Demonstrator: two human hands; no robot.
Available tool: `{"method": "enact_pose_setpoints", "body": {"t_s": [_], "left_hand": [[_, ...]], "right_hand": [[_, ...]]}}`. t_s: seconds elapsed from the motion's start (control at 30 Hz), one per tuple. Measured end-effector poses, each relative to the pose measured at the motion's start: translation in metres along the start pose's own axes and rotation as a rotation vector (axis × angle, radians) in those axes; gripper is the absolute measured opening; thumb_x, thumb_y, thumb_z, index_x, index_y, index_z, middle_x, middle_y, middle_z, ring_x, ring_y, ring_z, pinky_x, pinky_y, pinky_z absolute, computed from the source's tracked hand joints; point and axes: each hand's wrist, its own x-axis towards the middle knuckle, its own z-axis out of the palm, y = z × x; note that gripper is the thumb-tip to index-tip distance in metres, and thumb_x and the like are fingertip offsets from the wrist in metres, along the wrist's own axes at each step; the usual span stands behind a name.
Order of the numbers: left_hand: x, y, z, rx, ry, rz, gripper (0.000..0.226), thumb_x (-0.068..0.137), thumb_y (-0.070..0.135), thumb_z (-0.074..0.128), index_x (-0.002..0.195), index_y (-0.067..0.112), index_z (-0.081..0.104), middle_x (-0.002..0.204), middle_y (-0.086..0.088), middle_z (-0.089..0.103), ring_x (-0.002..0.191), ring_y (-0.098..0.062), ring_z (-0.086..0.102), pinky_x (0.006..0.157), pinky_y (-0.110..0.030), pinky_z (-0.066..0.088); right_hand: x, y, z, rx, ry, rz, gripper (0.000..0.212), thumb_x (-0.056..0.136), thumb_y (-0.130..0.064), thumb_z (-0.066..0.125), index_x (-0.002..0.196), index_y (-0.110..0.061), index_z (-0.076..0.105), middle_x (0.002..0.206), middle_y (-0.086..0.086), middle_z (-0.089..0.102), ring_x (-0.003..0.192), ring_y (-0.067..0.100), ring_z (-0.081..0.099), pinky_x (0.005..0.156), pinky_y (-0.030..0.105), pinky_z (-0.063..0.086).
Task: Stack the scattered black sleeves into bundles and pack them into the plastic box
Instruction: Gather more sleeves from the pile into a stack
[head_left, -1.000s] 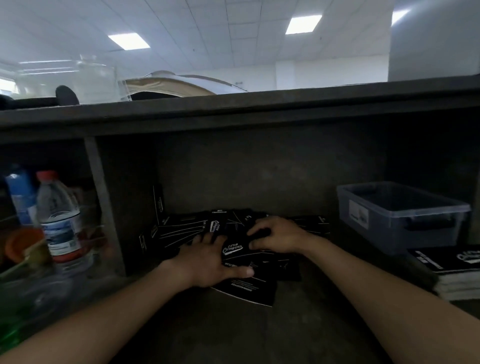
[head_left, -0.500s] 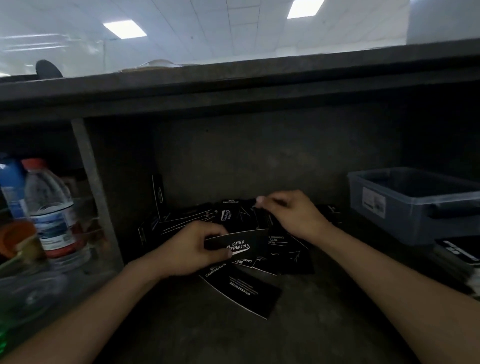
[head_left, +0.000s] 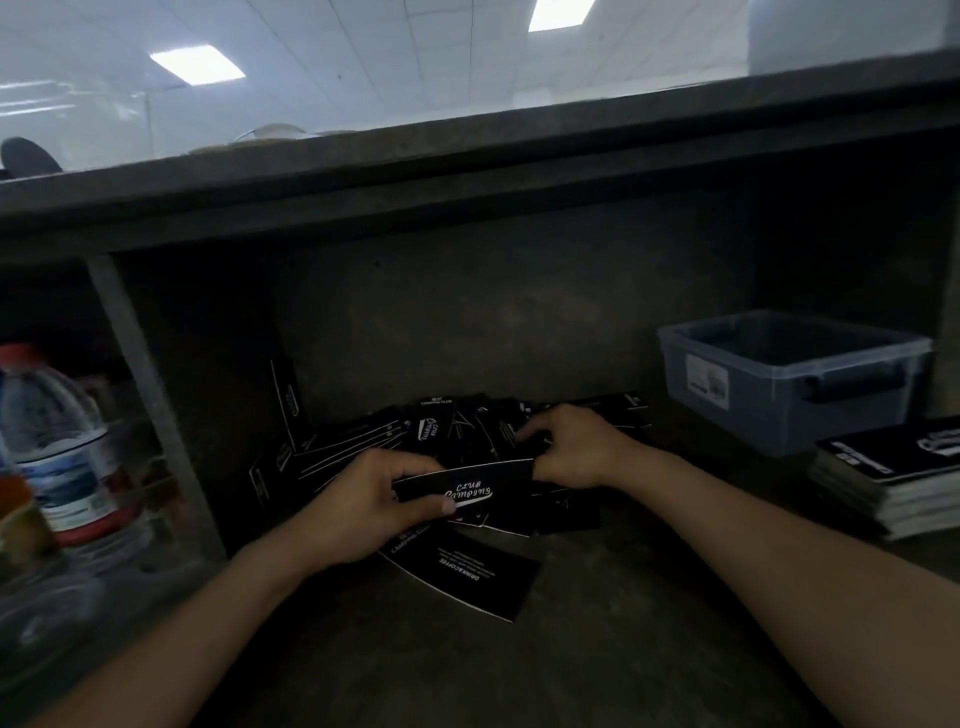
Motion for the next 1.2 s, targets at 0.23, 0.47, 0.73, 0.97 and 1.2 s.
{"method": "enact_pose_setpoints", "body": {"t_s": [0.23,0.47,0.73,0.97,1.2], "left_hand": [[0.000,-0.001,0.002,-0.002,0.014,-0.001,0.008,0.090,0.016,0.072,0.096,0.018,0.076,0.093,0.006,0.077,0.088,-0.007,0.073,0.076,-0.016,0.054],[-0.001,-0.001,0.002,-0.002,0.033,-0.028,0.009,0.088,0.019,0.074,0.097,0.019,0.076,0.095,0.005,0.077,0.089,-0.009,0.073,0.078,-0.019,0.056],[-0.001,-0.002,0.003,0.010,0.054,-0.050,0.007,0.088,0.022,0.073,0.094,0.019,0.076,0.092,0.001,0.077,0.085,-0.013,0.074,0.077,-0.029,0.060],[0.000,-0.001,0.004,-0.009,0.064,-0.071,0.010,0.090,0.022,0.072,0.094,0.014,0.075,0.091,-0.007,0.076,0.086,-0.022,0.074,0.078,-0.038,0.059],[0.000,-0.001,0.004,-0.008,0.052,-0.072,0.009,0.090,0.025,0.071,0.090,0.018,0.075,0.089,-0.003,0.076,0.084,-0.016,0.074,0.074,-0.028,0.058]], "right_hand": [[-0.006,0.003,-0.013,0.142,-0.104,-0.043,0.049,0.078,-0.027,0.075,0.126,-0.033,0.065,0.134,-0.007,0.056,0.117,0.009,0.053,0.097,0.020,0.043],[-0.004,0.001,-0.004,0.081,0.005,-0.067,0.031,0.078,-0.023,0.068,0.107,-0.032,0.074,0.117,-0.008,0.068,0.101,0.007,0.063,0.093,0.025,0.051],[-0.001,0.004,-0.004,-0.045,0.146,-0.197,0.026,0.082,-0.032,0.073,0.108,-0.027,0.073,0.097,-0.011,0.070,0.089,0.006,0.064,0.082,0.021,0.049],[0.002,0.003,-0.012,0.054,0.630,-0.253,0.042,0.092,-0.012,0.058,0.133,-0.021,0.059,0.101,0.002,0.075,0.088,0.021,0.071,0.085,0.034,0.055],[-0.005,-0.010,-0.025,0.911,0.423,-0.046,0.076,0.084,0.011,0.057,0.137,-0.042,0.046,0.090,-0.001,0.069,0.069,0.014,0.064,0.060,0.027,0.053]]}}
